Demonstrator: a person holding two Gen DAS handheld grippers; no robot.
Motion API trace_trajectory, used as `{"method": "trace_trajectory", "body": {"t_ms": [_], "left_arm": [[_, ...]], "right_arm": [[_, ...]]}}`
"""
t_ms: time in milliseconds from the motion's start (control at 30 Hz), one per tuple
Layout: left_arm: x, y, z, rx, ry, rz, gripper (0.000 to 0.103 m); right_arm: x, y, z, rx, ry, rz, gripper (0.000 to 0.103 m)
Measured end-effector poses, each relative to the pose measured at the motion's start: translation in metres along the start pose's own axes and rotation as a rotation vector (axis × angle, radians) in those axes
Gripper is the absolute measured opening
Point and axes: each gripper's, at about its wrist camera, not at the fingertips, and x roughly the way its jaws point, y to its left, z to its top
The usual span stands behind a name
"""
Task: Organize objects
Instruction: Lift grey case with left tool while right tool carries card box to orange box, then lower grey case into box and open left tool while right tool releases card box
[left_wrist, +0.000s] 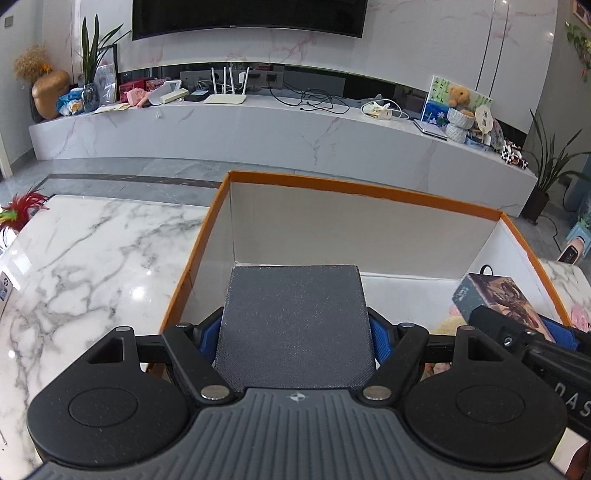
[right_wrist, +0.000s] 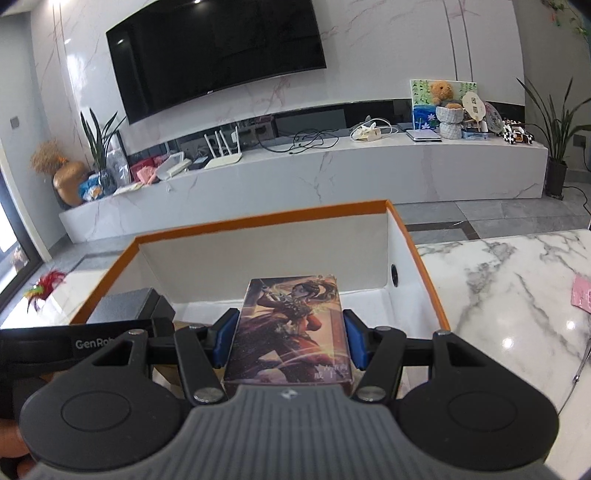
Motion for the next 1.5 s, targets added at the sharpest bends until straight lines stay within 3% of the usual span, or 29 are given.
{"method": "trace_trajectory", "body": {"t_ms": [900,1200,1500], "left_arm": [[-0.003,-0.016,-0.009,0.055,0.036,0.055,0.088],[0.001,-0.024,-0.014,0.096,0.064,0.087,0.088],[0.004,-0.028,-0.018,0.119,0.074,0.110,0.088]], "right_arm": [[0.006,0.005,-0.013,-0.058,0.140,-0.054,0.060],[0.010,0.007,-0.013,-0.132,0.165,-0.100,0.060],[0.010,0.002,-0.012,-0.115,0.190,-0.081,0.060]]}}
